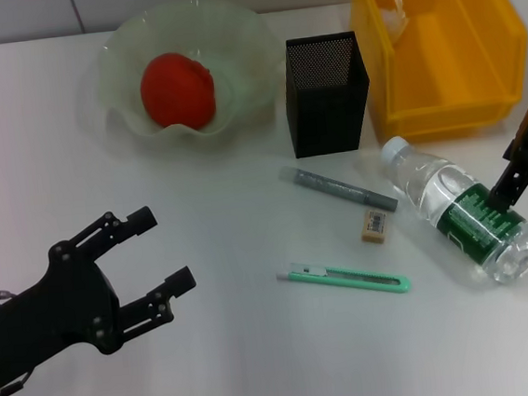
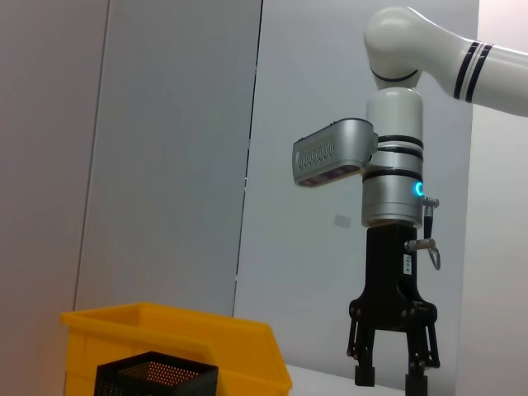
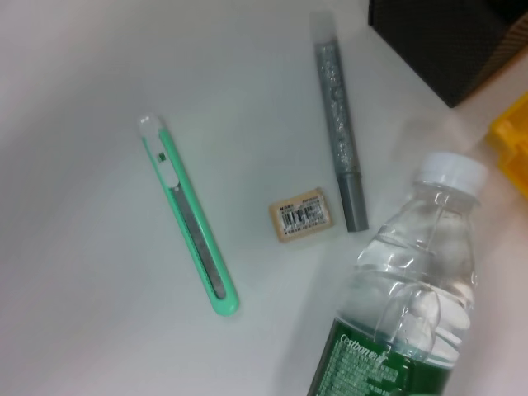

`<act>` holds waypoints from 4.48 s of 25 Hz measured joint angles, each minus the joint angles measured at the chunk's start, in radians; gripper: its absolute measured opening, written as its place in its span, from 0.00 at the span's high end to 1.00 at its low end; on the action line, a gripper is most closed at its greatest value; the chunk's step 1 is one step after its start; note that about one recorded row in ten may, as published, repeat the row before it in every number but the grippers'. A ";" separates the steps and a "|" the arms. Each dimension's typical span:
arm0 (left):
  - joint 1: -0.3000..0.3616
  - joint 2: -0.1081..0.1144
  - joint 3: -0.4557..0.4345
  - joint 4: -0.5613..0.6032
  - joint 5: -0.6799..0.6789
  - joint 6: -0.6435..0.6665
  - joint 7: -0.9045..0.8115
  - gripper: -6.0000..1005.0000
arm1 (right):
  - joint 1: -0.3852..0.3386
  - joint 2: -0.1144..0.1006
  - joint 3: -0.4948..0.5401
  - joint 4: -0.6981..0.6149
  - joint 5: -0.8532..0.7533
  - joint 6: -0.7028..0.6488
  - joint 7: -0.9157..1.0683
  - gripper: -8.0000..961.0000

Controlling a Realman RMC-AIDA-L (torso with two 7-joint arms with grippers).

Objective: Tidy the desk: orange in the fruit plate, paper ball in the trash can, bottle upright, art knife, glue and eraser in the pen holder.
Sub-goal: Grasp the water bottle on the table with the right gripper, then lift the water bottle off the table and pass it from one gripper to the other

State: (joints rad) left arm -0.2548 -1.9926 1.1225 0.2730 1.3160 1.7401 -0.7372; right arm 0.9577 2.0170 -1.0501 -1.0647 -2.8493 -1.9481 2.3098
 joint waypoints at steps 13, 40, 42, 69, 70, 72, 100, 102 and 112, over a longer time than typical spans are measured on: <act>-0.010 0.000 -0.005 0.000 0.000 -0.006 -0.011 0.19 | 0.029 0.021 -0.003 0.025 -0.057 0.009 0.139 0.15; -0.017 0.001 -0.018 0.002 0.000 0.002 -0.014 0.19 | 0.027 0.045 -0.053 0.057 -0.068 0.062 0.333 0.15; -0.017 0.001 -0.018 0.002 0.000 0.002 -0.014 0.19 | 0.024 0.047 -0.061 0.063 -0.068 0.072 0.332 0.15; -0.004 0.002 -0.018 0.000 0.004 0.009 -0.014 0.19 | -0.012 0.069 -0.110 0.261 -0.046 0.306 0.278 0.15; -0.005 0.002 -0.018 0.000 0.004 0.009 -0.014 0.19 | -0.013 0.069 -0.113 0.263 -0.045 0.310 0.276 0.15; -0.006 0.002 -0.018 0.000 0.005 0.009 -0.014 0.19 | -0.018 0.069 -0.119 0.264 -0.040 0.317 0.271 0.15; -0.013 0.000 -0.018 -0.002 0.002 0.002 -0.014 0.19 | -0.022 0.069 -0.132 0.290 -0.018 0.353 0.240 0.15; -0.013 0.000 -0.018 -0.001 0.001 0.002 -0.014 0.19 | -0.022 0.069 -0.133 0.290 -0.018 0.353 0.238 0.15; -0.014 0.000 -0.018 0.000 0.000 0.001 -0.014 0.19 | -0.022 0.069 -0.134 0.287 -0.017 0.353 0.232 0.17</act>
State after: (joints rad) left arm -0.2684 -1.9926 1.1045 0.2730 1.3160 1.7409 -0.7516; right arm 0.9358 2.0862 -1.1843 -0.7777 -2.8668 -1.5953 2.5419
